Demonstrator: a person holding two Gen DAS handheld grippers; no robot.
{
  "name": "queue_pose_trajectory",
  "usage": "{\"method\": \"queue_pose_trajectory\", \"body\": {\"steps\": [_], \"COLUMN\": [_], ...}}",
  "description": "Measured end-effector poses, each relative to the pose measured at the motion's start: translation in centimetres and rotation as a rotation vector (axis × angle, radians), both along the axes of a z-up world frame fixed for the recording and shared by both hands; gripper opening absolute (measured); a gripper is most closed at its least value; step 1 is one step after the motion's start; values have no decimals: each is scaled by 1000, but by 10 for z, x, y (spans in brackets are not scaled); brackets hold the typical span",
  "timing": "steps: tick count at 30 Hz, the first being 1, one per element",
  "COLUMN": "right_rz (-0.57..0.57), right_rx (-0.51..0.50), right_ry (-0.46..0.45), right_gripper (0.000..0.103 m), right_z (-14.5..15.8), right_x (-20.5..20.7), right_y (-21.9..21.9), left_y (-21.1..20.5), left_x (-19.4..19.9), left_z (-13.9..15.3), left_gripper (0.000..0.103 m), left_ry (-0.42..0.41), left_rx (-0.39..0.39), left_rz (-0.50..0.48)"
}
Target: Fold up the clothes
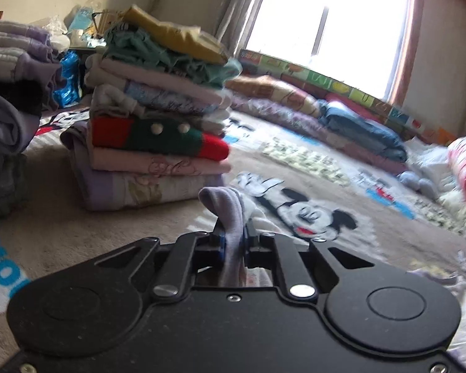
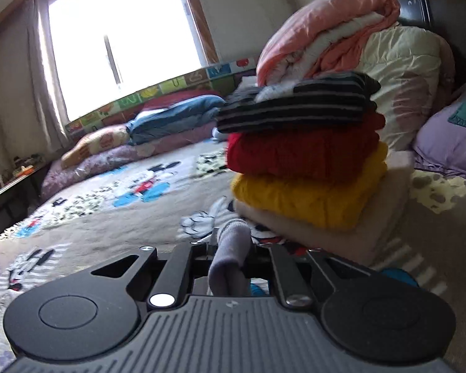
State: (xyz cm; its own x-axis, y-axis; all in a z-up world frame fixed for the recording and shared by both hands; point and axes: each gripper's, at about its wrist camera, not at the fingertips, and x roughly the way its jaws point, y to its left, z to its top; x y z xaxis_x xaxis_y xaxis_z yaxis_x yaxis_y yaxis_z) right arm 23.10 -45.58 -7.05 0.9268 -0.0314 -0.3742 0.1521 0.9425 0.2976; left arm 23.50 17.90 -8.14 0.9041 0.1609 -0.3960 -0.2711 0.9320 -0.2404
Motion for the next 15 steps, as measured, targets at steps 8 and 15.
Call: {"method": "queue_pose_trajectory", "body": {"steps": [8,15], "right_rz": [-38,-115], "right_rx": [59,19], "right_ry": [222,224], "right_gripper": [13,34], "right_z": [-67,-63], "right_x": [34,24], "right_y": [-17,-13], "left_y": [13,27], "left_x": [28,2], "left_z": [-33,-18], "left_gripper": [23,46], "left_ry": [225,178], "left_rx": [-14,-32], "left_rz": [72,271]}}
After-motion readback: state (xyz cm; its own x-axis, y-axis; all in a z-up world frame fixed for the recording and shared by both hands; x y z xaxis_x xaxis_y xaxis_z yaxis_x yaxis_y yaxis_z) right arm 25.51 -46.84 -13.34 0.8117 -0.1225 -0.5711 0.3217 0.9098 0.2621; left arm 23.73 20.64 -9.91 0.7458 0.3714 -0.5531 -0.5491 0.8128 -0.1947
